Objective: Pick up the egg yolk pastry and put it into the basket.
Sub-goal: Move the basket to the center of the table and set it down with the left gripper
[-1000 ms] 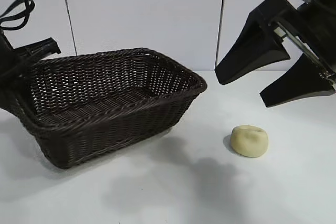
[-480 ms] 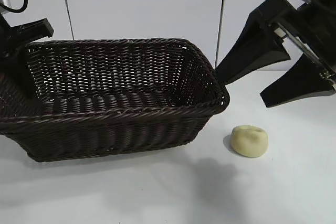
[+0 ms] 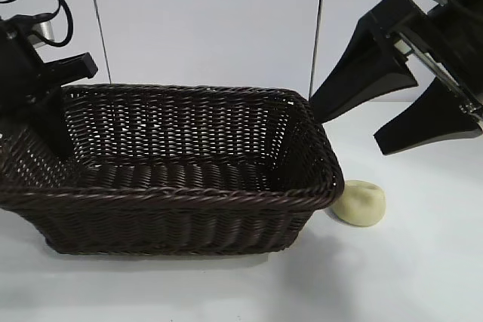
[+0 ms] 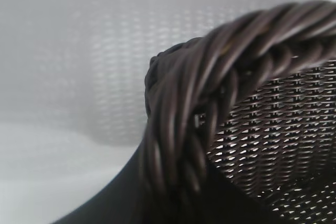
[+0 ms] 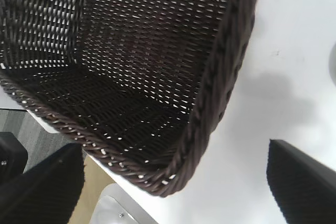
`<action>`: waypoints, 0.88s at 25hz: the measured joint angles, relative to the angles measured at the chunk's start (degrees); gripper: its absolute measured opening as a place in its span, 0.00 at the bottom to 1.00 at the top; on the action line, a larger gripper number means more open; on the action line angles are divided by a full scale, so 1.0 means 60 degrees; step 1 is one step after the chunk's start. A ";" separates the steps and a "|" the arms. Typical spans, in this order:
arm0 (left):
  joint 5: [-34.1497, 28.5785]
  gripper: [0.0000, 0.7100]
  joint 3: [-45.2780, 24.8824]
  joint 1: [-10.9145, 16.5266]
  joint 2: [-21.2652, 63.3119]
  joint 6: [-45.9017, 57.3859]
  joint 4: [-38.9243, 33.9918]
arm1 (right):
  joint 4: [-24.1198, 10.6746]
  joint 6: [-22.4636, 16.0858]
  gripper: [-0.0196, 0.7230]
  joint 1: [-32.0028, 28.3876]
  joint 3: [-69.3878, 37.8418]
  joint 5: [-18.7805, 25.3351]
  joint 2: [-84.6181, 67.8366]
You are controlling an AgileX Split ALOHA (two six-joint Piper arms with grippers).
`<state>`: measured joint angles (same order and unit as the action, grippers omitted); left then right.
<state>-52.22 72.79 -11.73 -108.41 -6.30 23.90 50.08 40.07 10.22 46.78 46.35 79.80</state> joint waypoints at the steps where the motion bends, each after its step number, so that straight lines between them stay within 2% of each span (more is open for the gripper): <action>1: 0.0010 0.14 0.0000 0.0000 -0.0069 0.0000 -0.0061 | 0.0000 0.0000 0.94 0.0000 0.0000 0.0000 0.0000; 22: 0.0280 0.15 0.0018 0.0000 -0.0528 0.0000 -0.0250 | 0.0000 0.0000 0.94 0.0000 0.0000 0.0000 0.0000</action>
<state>-50.54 72.89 -11.73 -111.58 -6.30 22.40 50.08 40.07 10.22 46.78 46.35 79.80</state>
